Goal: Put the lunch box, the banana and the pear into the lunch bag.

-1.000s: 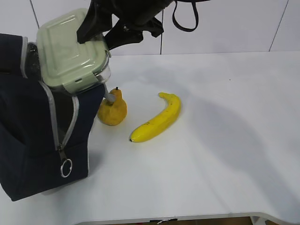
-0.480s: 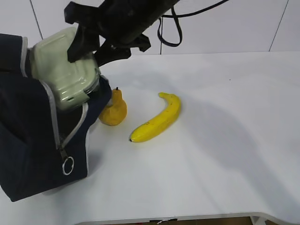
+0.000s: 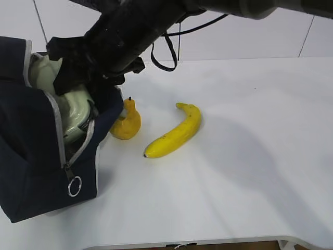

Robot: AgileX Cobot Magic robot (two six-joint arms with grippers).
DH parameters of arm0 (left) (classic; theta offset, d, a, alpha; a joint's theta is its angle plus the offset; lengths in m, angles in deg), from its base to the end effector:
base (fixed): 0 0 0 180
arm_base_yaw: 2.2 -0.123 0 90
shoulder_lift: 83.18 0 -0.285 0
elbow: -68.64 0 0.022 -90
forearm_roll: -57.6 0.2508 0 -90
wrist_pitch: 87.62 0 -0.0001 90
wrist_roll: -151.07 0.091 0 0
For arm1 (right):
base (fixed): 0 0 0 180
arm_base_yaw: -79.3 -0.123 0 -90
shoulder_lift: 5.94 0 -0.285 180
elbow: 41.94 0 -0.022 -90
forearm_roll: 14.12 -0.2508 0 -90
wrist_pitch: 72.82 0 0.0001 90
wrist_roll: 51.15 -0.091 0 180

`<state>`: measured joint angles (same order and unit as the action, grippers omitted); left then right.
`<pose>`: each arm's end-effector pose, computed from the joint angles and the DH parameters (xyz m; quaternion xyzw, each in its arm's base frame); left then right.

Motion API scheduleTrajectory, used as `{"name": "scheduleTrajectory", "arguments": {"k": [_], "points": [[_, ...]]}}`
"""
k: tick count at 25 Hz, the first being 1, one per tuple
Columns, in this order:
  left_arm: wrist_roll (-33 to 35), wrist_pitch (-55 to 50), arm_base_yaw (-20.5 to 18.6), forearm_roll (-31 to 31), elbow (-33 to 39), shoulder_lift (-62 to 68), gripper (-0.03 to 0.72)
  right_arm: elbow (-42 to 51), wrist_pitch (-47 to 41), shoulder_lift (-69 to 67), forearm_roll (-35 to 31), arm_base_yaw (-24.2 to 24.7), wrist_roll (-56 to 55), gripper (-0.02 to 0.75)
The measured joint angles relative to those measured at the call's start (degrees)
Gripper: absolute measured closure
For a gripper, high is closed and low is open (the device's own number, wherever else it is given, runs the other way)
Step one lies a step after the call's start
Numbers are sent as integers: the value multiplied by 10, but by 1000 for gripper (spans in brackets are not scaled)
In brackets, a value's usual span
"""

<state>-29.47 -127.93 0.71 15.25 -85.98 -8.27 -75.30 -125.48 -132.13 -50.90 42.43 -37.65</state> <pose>0.2346 -0.0517 0.3198 -0.1624 0.8815 -0.3222 0.3048 0.3516 0.3179 0.3020 -0.2876 0.8662 0.3472 0.2156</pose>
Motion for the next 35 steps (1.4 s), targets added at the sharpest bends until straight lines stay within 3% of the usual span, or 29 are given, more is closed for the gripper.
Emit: {"name": "scheduleTrajectory", "arguments": {"k": [9,35], "points": [[5,-1,0,0,0,0,698,0,-6,-31,-63,0,65,375],[15,-3,0,-18,0,0,699,0,-25,-46,-90,0,72,375]]}}
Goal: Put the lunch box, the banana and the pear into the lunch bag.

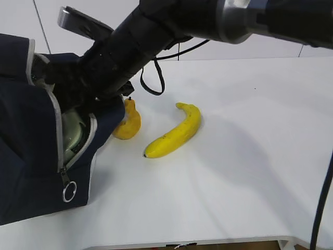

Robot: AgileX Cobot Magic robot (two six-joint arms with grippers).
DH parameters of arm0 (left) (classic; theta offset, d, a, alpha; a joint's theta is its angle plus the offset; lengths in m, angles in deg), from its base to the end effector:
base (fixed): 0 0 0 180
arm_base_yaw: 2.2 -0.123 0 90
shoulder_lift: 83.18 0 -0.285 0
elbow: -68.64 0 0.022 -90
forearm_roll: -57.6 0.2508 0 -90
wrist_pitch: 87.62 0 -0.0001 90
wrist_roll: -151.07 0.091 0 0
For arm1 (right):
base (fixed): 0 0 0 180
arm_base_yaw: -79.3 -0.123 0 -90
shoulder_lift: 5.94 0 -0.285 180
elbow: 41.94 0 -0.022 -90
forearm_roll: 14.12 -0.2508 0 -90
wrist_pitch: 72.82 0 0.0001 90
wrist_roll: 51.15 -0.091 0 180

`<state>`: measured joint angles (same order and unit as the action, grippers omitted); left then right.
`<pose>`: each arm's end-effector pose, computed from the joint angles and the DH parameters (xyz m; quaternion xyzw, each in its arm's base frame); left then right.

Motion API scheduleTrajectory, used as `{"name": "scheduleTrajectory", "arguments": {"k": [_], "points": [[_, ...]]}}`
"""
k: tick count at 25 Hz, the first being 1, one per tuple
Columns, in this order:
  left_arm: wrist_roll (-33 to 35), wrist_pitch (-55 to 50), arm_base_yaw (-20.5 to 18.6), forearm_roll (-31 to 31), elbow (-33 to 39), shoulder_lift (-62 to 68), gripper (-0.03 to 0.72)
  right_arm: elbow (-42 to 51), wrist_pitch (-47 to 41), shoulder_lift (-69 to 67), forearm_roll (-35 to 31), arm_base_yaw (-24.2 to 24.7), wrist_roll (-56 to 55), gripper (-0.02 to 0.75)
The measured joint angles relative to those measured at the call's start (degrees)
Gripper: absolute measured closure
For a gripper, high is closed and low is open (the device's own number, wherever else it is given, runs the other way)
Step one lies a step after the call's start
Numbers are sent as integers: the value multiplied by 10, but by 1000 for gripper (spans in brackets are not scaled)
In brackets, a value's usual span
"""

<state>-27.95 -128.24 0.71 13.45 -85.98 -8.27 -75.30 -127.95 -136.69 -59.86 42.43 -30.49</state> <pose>0.2344 -0.0533 0.3208 -0.1572 0.8791 -0.3312 0.3045 0.3538 0.3322 0.2701 -0.3079 0.8520 0.3897 0.1655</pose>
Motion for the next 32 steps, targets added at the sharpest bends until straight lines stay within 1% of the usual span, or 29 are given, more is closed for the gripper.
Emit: {"name": "scheduleTrajectory", "arguments": {"k": [3,6,13,18,27,32], "points": [[28,-4,0,-30,0,0,699,0,-6,-15,-3,-1,1,375],[40,-10,0,-42,0,0,699,-1,-6,-28,-7,-1,7,375],[43,-13,0,-43,0,0,699,-1,-10,-29,-12,-1,25,369],[49,-15,0,-45,0,3,699,-1,-24,-29,-27,-1,42,315],[60,-15,0,-46,0,6,699,-1,-38,-29,-28,-1,53,309],[61,-21,0,-46,0,6,700,-1,-67,-29,-27,-1,57,307]]}}
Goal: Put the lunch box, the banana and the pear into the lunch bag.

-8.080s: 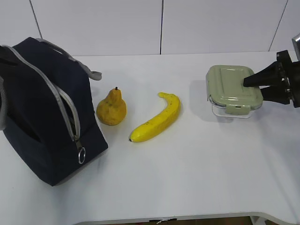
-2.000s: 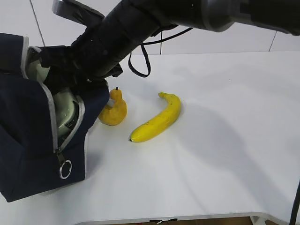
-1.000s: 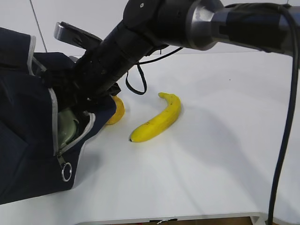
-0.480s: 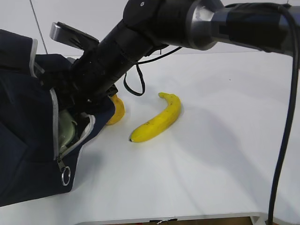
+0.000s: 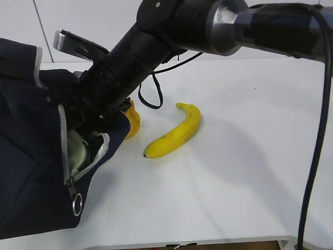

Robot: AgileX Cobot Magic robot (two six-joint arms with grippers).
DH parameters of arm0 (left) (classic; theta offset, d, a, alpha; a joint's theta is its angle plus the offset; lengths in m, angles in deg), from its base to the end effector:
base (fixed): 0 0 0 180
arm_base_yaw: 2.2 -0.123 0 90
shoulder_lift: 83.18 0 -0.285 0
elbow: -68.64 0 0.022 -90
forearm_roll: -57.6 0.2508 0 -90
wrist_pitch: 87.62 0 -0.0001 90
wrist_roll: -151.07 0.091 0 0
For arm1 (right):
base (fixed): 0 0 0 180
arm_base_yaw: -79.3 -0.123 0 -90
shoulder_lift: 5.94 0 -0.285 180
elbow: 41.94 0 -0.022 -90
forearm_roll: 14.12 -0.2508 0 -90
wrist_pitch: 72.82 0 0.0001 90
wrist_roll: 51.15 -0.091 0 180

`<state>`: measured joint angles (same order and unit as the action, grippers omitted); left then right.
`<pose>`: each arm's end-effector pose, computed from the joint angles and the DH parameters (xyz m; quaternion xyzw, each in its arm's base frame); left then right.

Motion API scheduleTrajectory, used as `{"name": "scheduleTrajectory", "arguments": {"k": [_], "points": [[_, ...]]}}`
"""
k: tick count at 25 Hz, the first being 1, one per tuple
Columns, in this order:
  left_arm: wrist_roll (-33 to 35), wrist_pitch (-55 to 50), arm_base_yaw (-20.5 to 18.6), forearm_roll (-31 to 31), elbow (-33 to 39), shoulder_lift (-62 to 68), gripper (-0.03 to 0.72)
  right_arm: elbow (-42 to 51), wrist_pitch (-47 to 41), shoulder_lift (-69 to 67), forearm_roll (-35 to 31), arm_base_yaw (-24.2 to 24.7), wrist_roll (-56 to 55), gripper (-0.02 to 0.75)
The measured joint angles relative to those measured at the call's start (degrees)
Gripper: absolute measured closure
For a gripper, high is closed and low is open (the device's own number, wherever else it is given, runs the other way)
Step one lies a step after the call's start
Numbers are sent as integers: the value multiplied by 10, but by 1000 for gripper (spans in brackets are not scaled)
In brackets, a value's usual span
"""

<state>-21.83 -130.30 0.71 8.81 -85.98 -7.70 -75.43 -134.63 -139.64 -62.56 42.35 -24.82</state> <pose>0.2343 -0.0584 0.3207 -0.1246 0.8792 -0.3503 0.2979 0.3478 0.3368 0.2462 -0.3577 0.8377 0.3989 0.1060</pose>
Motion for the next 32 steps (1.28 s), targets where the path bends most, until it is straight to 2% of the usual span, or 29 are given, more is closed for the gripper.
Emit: {"name": "scheduleTrajectory", "arguments": {"k": [12,16,22,32], "points": [[3,1,0,-5,0,0,700,-37,11,0,-3,0,15,262],[10,7,0,-5,0,0,700,-86,-7,0,69,0,16,262],[59,11,0,-4,0,1,700,-170,-78,0,189,0,1,262],[78,6,0,39,0,1,700,-199,-96,26,293,10,-4,262]]}}
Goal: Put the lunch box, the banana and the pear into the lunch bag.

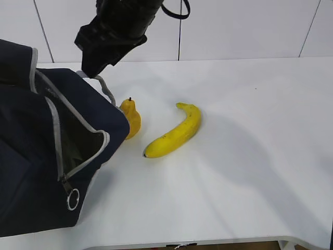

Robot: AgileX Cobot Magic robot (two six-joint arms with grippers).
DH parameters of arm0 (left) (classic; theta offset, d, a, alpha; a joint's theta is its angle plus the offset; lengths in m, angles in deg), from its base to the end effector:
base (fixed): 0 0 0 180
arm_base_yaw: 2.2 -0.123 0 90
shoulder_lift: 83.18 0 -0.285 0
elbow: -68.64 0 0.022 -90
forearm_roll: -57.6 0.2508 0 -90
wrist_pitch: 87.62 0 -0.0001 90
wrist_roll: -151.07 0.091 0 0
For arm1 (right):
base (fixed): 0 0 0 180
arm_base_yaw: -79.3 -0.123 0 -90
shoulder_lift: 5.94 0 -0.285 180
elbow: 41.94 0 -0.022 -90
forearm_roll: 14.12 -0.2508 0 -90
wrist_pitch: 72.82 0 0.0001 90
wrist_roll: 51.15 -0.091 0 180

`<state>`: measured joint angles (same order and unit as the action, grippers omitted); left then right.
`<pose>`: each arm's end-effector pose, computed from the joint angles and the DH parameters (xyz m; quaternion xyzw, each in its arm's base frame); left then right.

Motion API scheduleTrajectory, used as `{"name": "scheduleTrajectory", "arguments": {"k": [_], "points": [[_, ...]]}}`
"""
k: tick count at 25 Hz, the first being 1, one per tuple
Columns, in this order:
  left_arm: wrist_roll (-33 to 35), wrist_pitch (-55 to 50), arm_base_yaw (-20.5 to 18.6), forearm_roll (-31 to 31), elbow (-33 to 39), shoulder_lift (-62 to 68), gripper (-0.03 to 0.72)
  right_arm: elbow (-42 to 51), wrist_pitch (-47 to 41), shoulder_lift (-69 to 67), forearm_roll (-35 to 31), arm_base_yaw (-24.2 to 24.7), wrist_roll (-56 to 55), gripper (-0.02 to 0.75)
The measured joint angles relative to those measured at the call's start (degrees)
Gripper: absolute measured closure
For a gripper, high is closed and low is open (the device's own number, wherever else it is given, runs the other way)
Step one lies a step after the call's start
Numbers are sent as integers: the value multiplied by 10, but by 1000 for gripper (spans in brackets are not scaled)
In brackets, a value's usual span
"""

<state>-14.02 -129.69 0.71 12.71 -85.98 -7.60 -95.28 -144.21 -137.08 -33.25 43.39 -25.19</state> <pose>0.2350 -0.0551 0.3176 -0.0497 0.8951 -0.3000 0.3262 0.3669 0.3006 0.3386 -0.4807 0.8202 0.1880 0.2466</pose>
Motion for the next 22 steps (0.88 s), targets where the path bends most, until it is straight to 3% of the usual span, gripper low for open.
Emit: {"name": "scheduleTrajectory", "arguments": {"k": [9,22], "points": [[3,-17,0,16,0,0,700,12,-3,51,161,20,-106,262],[4,-27,0,9,0,0,701,150,-4,129,333,43,-299,261]]}}
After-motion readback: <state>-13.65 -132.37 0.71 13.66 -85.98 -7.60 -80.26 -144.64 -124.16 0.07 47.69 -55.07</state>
